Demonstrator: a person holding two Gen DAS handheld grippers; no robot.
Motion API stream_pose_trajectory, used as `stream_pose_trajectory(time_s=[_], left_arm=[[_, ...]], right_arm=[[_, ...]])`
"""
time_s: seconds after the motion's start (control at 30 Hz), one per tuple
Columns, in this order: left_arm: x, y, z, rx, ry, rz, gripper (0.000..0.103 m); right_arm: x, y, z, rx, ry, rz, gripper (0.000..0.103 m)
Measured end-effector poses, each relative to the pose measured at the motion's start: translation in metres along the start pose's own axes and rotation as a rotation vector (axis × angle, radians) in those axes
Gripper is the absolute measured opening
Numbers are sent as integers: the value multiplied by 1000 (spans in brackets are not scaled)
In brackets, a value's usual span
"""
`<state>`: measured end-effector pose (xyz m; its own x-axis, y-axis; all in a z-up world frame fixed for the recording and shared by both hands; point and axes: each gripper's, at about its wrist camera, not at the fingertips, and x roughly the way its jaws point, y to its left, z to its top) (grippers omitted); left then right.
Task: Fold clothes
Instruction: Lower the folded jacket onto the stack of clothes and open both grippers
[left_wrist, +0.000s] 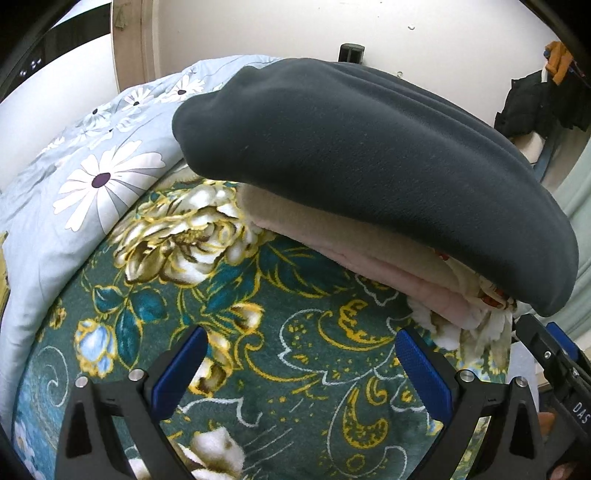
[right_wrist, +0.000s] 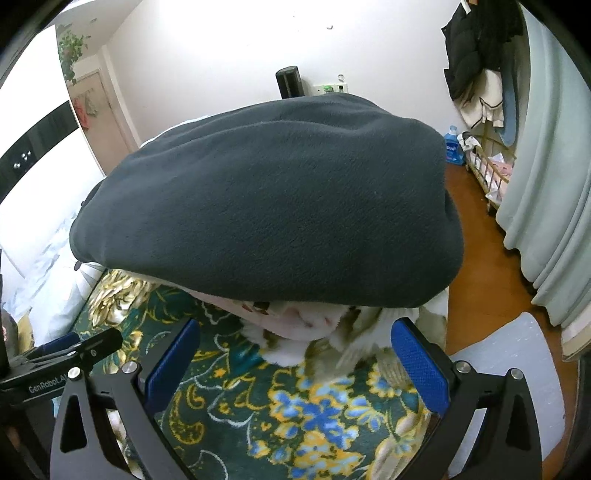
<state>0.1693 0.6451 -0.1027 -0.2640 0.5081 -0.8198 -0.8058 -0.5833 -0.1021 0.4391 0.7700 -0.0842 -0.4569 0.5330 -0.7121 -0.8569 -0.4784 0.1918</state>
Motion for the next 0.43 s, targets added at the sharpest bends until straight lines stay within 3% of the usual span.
stream_pose_trajectory(time_s=[0.43], left_arm=[[-3,-18,3,38,-53,20,103]], right_arm=[[3,-4,-4,-9,10,-11,103]])
